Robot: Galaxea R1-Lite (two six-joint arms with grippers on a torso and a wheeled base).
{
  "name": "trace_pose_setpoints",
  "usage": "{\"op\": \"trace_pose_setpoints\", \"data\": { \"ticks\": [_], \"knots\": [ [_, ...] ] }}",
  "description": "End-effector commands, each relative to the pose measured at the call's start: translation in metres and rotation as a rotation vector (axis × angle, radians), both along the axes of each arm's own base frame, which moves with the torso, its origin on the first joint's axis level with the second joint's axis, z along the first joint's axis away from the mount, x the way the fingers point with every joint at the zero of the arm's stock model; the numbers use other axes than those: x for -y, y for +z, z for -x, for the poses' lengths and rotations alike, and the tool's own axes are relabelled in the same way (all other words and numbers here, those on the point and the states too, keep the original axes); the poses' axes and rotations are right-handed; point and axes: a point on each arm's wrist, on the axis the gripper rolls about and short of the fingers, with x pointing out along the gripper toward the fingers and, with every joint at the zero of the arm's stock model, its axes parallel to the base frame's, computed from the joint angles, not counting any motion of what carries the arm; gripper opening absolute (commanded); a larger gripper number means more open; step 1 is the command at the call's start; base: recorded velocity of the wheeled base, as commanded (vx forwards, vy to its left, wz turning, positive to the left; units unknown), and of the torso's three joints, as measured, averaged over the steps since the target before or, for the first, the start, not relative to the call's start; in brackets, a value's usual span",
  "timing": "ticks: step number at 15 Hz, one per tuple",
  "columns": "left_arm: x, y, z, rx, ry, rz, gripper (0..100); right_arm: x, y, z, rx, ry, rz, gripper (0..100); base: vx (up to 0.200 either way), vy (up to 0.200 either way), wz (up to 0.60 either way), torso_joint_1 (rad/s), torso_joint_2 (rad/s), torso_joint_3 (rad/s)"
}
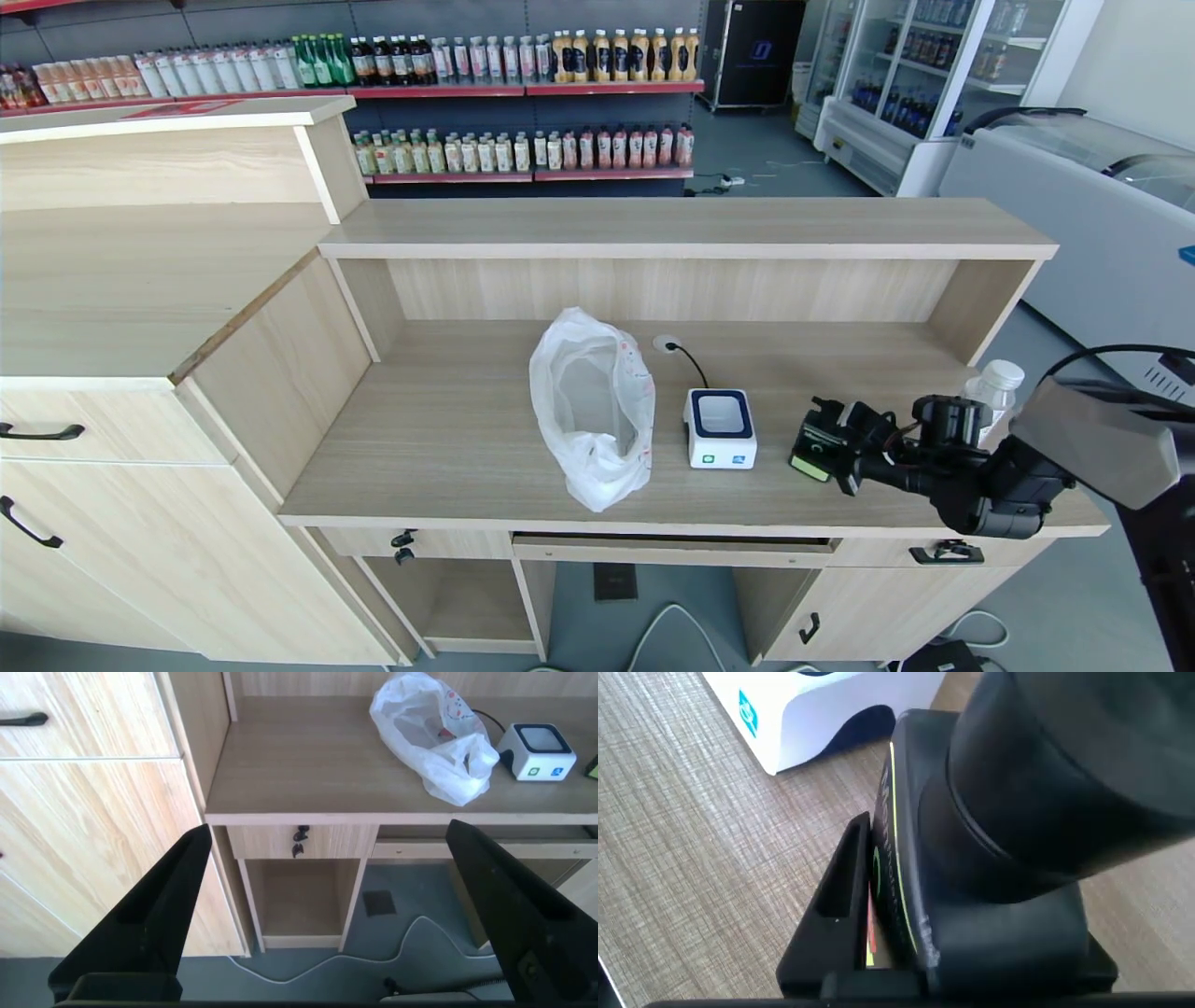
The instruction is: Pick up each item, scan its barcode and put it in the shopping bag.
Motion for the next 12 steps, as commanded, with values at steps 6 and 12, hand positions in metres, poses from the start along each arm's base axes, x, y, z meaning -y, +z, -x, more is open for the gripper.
{"op": "trace_pose_setpoints", "data": {
  "ticks": [6, 12],
  "knots": [
    [0.0, 0.0, 0.0, 0.0, 0.0, 0.0, 100, 0.012, 0.074, 0.017, 0.12, -0.039, 0.019, 0, 0.0, 0.0, 0.0, 0.0, 0.0, 0.0],
    [0.0, 0.0, 0.0, 0.0, -0.001, 0.0, 100, 0.012, 0.2, 0.117, 0.313, -0.075, 0.05, 0, 0.0, 0.0, 0.0, 0.0, 0.0, 0.0]
  ]
}}
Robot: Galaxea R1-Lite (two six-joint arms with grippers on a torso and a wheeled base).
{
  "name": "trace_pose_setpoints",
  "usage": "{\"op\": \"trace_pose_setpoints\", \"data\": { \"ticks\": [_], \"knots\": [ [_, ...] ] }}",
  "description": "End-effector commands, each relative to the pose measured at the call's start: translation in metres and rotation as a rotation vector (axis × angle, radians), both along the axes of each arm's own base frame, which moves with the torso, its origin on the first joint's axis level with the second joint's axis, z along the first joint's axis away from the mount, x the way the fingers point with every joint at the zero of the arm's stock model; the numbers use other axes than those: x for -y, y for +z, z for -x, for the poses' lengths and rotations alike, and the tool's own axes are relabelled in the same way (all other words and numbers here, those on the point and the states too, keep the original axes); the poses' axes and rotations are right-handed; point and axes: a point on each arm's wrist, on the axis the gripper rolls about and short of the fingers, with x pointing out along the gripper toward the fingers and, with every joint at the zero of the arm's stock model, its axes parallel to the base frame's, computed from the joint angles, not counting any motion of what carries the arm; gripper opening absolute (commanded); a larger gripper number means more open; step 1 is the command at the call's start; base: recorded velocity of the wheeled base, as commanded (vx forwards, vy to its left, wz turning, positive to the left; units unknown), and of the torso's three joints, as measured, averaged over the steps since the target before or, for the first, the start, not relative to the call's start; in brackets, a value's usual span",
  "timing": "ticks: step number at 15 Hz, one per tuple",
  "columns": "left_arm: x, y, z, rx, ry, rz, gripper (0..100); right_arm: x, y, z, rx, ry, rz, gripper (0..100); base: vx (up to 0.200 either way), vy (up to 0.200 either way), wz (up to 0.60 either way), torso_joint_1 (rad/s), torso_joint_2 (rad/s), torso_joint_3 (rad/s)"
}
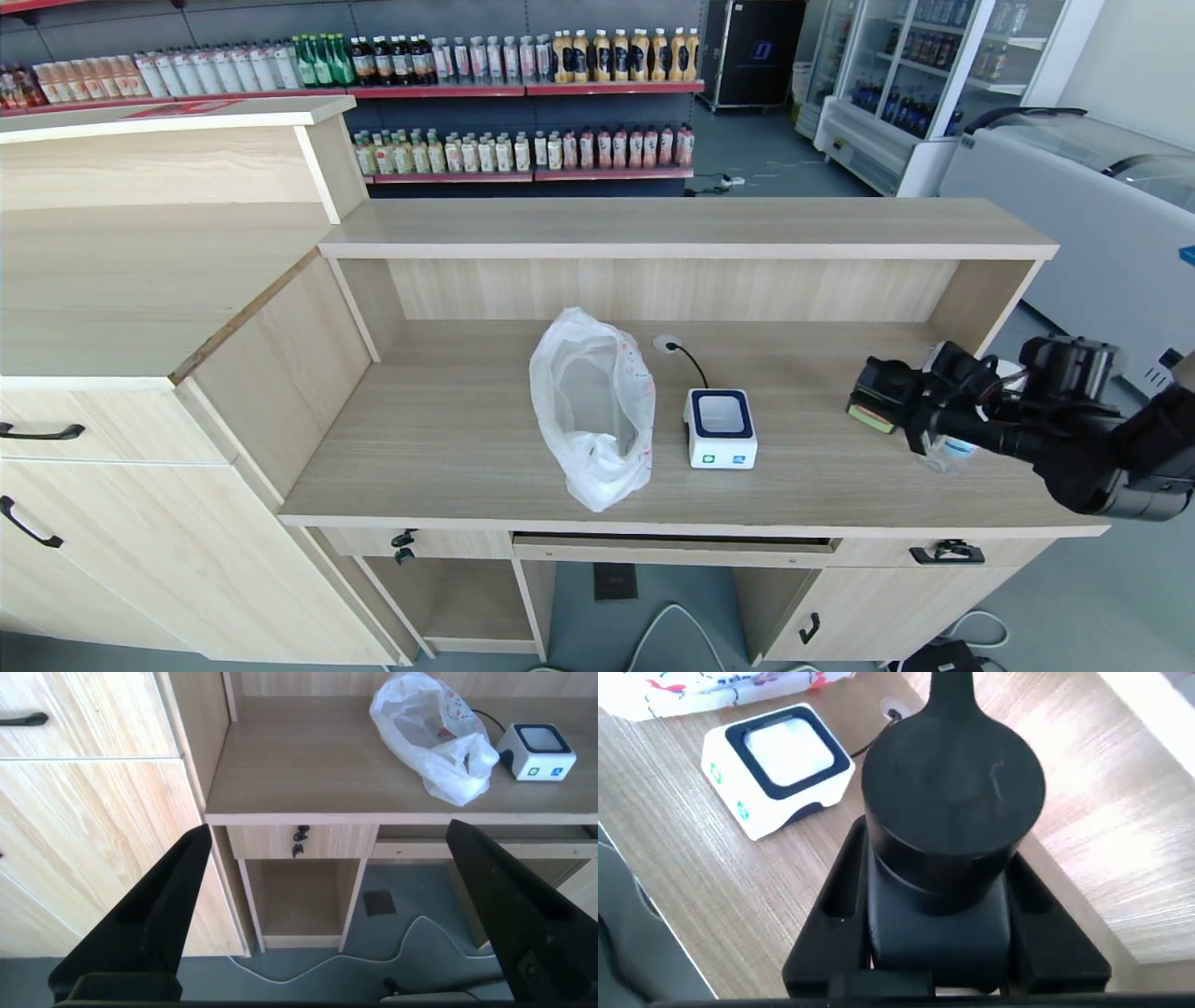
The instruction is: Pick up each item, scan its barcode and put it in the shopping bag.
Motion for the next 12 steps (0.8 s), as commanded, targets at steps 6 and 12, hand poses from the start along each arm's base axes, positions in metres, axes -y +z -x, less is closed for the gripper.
{"op": "trace_pose_setpoints", "data": {
  "ticks": [6, 12],
  "knots": [
    [0.0, 0.0, 0.0, 0.0, 0.0, 0.0, 100, -0.052, 0.115, 0.133, 0.537, 0.258, 0.409, 0, 0.0, 0.0, 0.0, 0.0, 0.0, 0.0],
    [0.0, 0.0, 0.0, 0.0, 0.0, 0.0, 100, -0.156, 0.125, 0.172, 1.239, 0.688, 0.727, 0, 0.0, 0.0, 0.0, 0.0, 0.0, 0.0]
  ]
}}
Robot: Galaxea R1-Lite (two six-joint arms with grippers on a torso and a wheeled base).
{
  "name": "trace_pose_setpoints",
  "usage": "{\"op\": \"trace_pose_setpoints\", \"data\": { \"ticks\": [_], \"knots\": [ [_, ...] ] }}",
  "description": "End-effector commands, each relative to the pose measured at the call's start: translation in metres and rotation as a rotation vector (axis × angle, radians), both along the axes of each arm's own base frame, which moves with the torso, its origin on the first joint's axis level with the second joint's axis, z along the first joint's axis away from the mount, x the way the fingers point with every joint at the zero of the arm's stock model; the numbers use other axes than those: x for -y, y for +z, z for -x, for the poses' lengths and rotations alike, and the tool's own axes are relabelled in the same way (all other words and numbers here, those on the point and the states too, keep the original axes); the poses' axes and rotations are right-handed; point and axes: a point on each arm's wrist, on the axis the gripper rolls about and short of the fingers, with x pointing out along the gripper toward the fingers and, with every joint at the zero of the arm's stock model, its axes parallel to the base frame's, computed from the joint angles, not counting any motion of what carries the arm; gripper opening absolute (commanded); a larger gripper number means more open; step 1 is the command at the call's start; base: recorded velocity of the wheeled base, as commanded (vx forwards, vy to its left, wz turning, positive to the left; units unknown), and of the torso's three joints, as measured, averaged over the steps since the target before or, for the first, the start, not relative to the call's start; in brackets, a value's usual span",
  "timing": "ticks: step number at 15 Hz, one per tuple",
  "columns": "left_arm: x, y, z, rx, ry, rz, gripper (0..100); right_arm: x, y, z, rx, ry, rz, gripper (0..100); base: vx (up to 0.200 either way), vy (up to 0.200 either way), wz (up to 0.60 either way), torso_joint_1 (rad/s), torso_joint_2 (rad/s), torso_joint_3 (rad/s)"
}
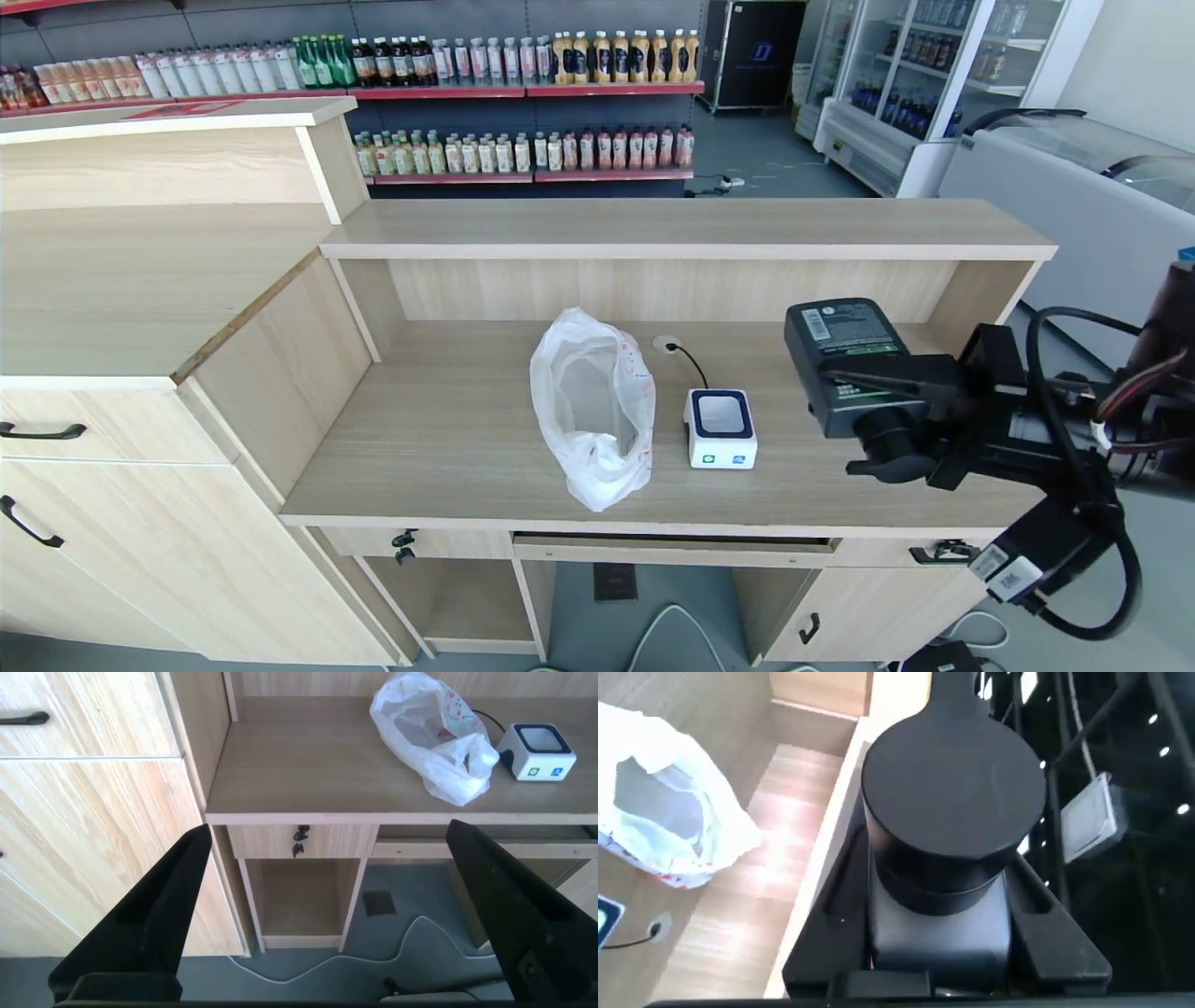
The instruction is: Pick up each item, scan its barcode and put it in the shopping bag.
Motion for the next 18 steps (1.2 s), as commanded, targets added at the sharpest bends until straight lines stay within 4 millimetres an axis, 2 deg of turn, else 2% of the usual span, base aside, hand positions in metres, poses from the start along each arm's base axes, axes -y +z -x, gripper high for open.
{"op": "trace_pose_setpoints", "data": {
  "ticks": [1, 3, 6, 9, 11, 18],
  "knots": [
    [0.0, 0.0, 0.0, 0.0, 0.0, 0.0, 100, -0.036, 0.006, 0.023, 0.174, 0.183, 0.039, 0, 0.0, 0.0, 0.0, 0.0, 0.0, 0.0],
    [0.0, 0.0, 0.0, 0.0, 0.0, 0.0, 100, -0.047, 0.005, 0.029, 0.271, 0.242, 0.062, 0, 0.0, 0.0, 0.0, 0.0, 0.0, 0.0],
    [0.0, 0.0, 0.0, 0.0, -0.001, 0.0, 100, -0.045, 0.009, 0.04, 0.378, 0.256, 0.076, 0, 0.0, 0.0, 0.0, 0.0, 0.0, 0.0],
    [0.0, 0.0, 0.0, 0.0, -0.001, 0.0, 100, -0.053, 0.013, 0.056, 0.452, 0.354, 0.063, 0, 0.0, 0.0, 0.0, 0.0, 0.0, 0.0],
    [0.0, 0.0, 0.0, 0.0, 0.0, 0.0, 100, -0.058, 0.013, 0.059, 0.483, 0.419, 0.052, 0, 0.0, 0.0, 0.0, 0.0, 0.0, 0.0],
    [0.0, 0.0, 0.0, 0.0, 0.0, 0.0, 100, -0.054, 0.012, 0.065, 0.537, 0.404, 0.066, 0, 0.0, 0.0, 0.0, 0.0, 0.0, 0.0]
  ]
}}
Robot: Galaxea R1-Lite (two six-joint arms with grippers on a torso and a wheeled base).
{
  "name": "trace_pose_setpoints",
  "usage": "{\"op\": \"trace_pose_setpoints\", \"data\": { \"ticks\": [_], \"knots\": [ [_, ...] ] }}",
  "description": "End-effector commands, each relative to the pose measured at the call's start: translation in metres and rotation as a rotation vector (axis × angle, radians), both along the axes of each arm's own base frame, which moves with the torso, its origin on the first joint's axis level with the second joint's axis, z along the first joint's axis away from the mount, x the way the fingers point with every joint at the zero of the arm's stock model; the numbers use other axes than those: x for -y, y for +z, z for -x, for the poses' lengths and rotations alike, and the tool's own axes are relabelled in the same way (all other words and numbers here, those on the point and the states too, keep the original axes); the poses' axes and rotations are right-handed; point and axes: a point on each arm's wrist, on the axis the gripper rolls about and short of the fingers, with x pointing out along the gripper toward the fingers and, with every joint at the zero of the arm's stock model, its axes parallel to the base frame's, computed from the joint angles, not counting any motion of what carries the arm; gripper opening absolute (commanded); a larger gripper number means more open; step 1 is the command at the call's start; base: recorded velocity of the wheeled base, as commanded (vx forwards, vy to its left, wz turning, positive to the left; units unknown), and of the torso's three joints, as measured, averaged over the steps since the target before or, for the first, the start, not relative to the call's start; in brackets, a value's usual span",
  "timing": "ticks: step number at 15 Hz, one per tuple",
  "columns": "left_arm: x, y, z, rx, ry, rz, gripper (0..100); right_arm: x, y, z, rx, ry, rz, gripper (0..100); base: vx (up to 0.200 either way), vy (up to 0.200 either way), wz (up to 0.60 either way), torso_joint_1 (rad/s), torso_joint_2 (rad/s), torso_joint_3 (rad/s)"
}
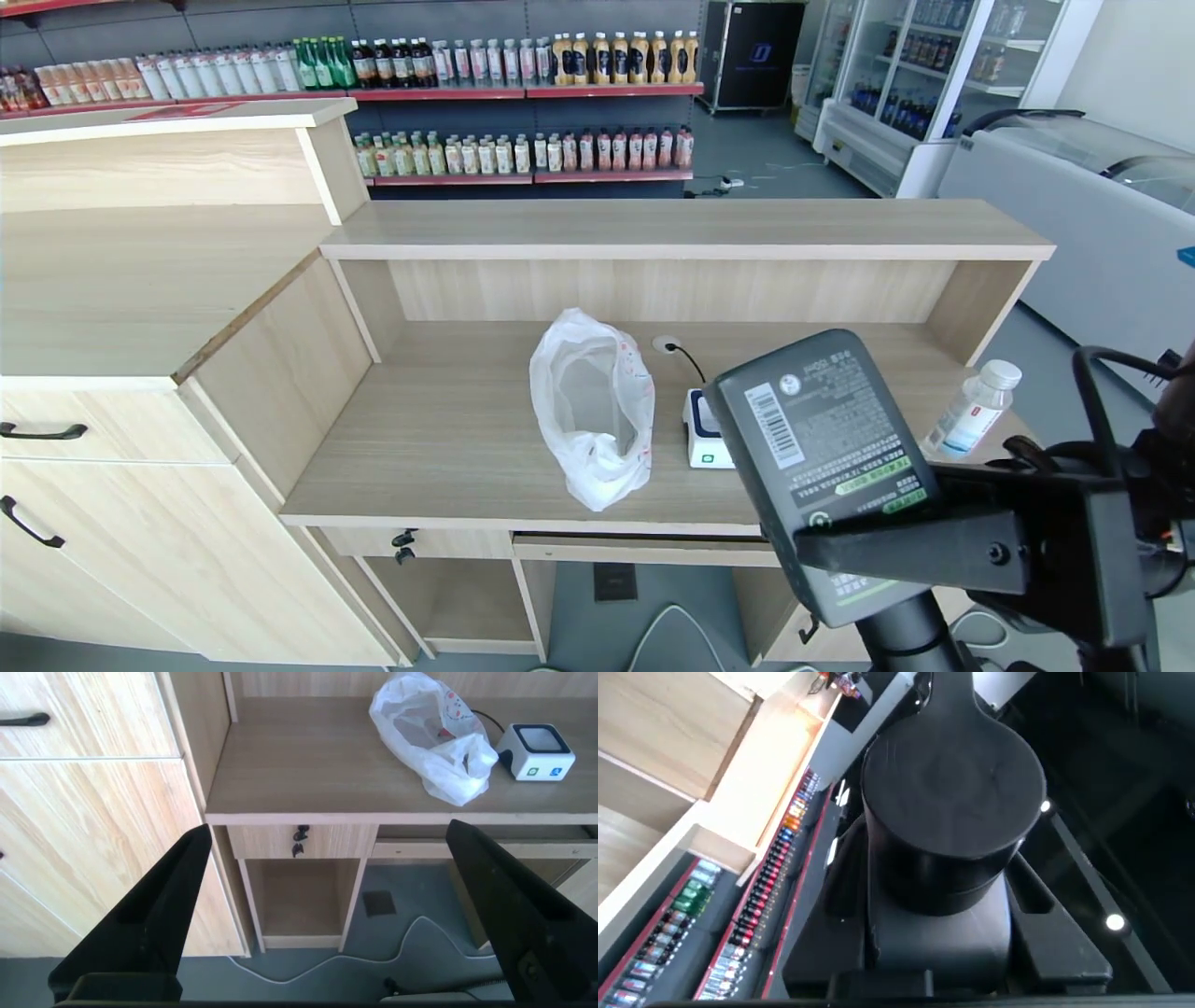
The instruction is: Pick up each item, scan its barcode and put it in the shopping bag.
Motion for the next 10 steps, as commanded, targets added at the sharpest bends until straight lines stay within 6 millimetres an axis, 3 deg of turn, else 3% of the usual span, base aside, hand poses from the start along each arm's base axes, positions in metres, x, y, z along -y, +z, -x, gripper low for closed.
{"op": "trace_pose_setpoints", "data": {
  "ticks": [1, 5, 6, 8, 10],
  "knots": [
    [0.0, 0.0, 0.0, 0.0, 0.0, 0.0, 100, 0.0, 0.002, 0.0, 0.008, -0.001, -0.006, 0, 0.0, 0.0, 0.0, 0.0, 0.0, 0.0],
    [0.0, 0.0, 0.0, 0.0, 0.0, 0.0, 100, -0.014, -0.004, -0.011, -0.028, 0.014, 0.013, 0, 0.0, 0.0, 0.0, 0.0, 0.0, 0.0],
    [0.0, 0.0, 0.0, 0.0, 0.0, 0.0, 100, -0.026, -0.006, -0.012, -0.047, 0.051, 0.021, 0, 0.0, 0.0, 0.0, 0.0, 0.0, 0.0],
    [0.0, 0.0, 0.0, 0.0, 0.0, 0.0, 100, -0.046, -0.007, -0.007, -0.069, 0.096, 0.028, 0, 0.0, 0.0, 0.0, 0.0, 0.0, 0.0],
    [0.0, 0.0, 0.0, 0.0, 0.0, 0.0, 100, -0.05, -0.008, -0.004, -0.069, 0.087, 0.03, 0, 0.0, 0.0, 0.0, 0.0, 0.0, 0.0]
  ]
}}
